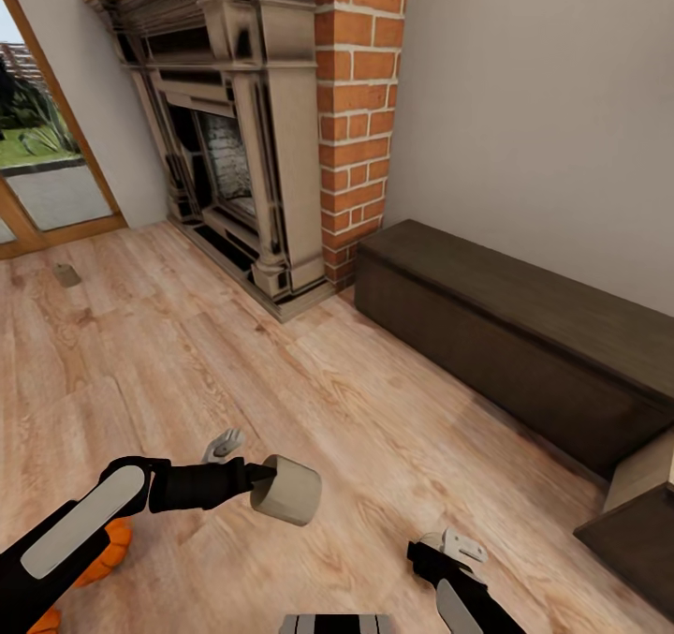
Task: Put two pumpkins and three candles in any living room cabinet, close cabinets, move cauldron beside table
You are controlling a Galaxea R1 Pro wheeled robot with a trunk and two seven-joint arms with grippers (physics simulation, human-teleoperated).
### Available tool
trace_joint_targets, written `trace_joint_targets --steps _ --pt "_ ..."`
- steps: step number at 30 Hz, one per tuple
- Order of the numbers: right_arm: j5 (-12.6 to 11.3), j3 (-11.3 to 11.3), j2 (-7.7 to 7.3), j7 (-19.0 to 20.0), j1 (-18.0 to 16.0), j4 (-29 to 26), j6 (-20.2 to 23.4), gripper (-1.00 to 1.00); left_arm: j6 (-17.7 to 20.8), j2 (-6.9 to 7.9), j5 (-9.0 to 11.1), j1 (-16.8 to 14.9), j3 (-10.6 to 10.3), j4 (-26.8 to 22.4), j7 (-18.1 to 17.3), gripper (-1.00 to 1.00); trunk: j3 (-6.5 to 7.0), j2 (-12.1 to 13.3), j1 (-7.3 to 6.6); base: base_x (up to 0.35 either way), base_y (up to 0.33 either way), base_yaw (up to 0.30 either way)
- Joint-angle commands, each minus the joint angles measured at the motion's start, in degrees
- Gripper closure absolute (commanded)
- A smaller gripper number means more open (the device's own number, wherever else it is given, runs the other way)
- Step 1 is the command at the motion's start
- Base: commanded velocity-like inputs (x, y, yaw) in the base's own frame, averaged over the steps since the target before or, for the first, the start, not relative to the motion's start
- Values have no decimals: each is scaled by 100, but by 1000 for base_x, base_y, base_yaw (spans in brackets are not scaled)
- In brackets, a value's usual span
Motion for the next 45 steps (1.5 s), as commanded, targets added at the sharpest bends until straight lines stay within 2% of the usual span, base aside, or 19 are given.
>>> trace_joint_targets --steps 1,23,29,31,33,37,45 --pt "-34 31 -5 -47 -1 -12 21 -100 -3 4 67 -5 -9 -7 53 100 -5 -2 0 124 -113 0" --pt "-32 31 3 -47 -1 -13 21 -100 -3 1 68 -5 -9 -7 45 100 -5 -2 0 18 -66 0" --pt "-25 39 4 -39 0 -13 5 -100 4 7 87 -4 -1 -16 38 100 -138 -10 15 0 0 0" --pt "-25 39 4 -39 -1 -13 1 -100 7 9 156 -4 0 -24 37 100 -138 -10 15 0 0 0" --pt "-25 39 4 -39 0 -13 -3 -100 57 13 331 -5 0 -49 24 100 -138 -10 15 0 0 0" --pt "-23 39 4 -39 -3 -13 -5 -100 416 20 604 -6 20 -135 -12 100 -204 -14 23 0 0 0" --pt "-12 85 4 -39 -5 -13 -20 -100 572 20 673 -5 113 -151 -42 100 -381 -25 44 0 0 0"
